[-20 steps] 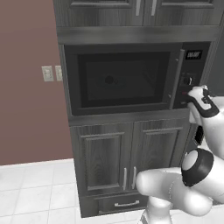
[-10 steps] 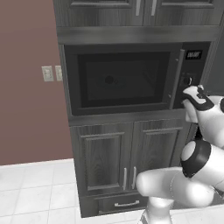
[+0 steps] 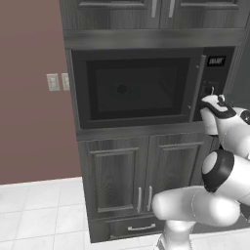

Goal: Place the tupperware containing the fish and eggplant meal in the microwave. Close the microwave door and press the start button to reheat the meal.

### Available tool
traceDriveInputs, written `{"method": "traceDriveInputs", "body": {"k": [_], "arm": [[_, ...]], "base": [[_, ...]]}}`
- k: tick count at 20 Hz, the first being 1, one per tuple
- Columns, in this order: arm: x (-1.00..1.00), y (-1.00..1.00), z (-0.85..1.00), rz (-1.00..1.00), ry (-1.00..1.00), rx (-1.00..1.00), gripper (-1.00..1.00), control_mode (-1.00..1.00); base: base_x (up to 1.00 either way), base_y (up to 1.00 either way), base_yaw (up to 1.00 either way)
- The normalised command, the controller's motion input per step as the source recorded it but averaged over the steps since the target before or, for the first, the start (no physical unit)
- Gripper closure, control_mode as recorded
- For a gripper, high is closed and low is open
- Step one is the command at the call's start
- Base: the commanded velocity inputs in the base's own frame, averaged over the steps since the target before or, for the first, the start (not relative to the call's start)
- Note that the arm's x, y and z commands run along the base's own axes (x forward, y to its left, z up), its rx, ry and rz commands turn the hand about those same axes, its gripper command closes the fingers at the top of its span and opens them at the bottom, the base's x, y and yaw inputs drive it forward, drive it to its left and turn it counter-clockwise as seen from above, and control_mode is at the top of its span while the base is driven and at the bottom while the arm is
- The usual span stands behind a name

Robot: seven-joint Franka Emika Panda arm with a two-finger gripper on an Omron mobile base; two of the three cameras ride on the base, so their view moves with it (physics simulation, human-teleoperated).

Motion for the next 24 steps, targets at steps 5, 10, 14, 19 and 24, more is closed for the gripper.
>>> {"method": "traceDriveInputs", "body": {"k": [5,10,14,19,24], "arm": [[0.24,-0.03,-0.16,-0.02,0.00,0.00,1.00,-1.00],[0.24,0.00,-0.17,-0.02,-0.03,0.00,1.00,-1.00],[0.26,0.00,-0.33,-0.03,-0.17,0.00,1.00,-1.00],[0.26,0.00,-0.36,-0.01,-0.21,0.00,1.00,-1.00],[0.20,0.00,-0.26,0.00,-0.23,0.00,1.00,-1.00]], "base": [[0.00,0.00,0.00],[0.00,0.00,0.00],[0.00,0.00,0.00],[0.00,0.00,0.00],[0.00,0.00,0.00]]}}
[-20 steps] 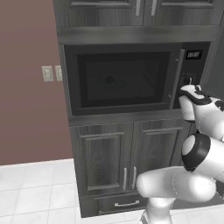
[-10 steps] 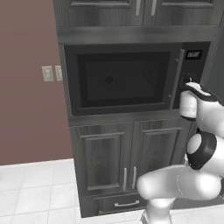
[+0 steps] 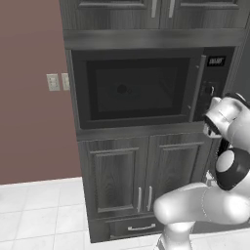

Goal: Place the tupperware containing the fish and eggplant meal in the microwave. Close the microwave door and press the start button to reheat the meal.

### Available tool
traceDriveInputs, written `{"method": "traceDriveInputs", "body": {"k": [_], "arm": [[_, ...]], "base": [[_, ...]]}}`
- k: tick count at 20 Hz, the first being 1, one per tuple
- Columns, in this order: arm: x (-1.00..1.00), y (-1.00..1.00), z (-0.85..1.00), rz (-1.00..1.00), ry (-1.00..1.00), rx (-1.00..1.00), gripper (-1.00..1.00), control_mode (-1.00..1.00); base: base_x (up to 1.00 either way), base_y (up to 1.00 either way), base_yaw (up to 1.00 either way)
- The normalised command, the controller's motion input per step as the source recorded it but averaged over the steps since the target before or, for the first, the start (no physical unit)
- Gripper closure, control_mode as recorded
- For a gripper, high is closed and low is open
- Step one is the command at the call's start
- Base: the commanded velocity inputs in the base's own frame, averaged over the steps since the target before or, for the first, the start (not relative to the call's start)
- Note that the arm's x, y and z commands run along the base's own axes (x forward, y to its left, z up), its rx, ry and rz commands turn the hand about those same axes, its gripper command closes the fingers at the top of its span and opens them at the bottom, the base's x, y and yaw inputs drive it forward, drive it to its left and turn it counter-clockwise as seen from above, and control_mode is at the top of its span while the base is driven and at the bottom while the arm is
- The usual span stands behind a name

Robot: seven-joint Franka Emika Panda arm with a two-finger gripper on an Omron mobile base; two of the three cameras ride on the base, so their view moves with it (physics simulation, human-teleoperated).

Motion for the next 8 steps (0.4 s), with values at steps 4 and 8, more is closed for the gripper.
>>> {"method": "traceDriveInputs", "body": {"k": [4,8], "arm": [[0.02,0.00,-0.16,0.00,-0.30,0.00,1.00,-1.00],[0.00,0.00,-0.05,-0.01,-0.29,0.00,1.00,-1.00]], "base": [[0.00,0.00,0.00],[0.00,0.00,0.00]]}}
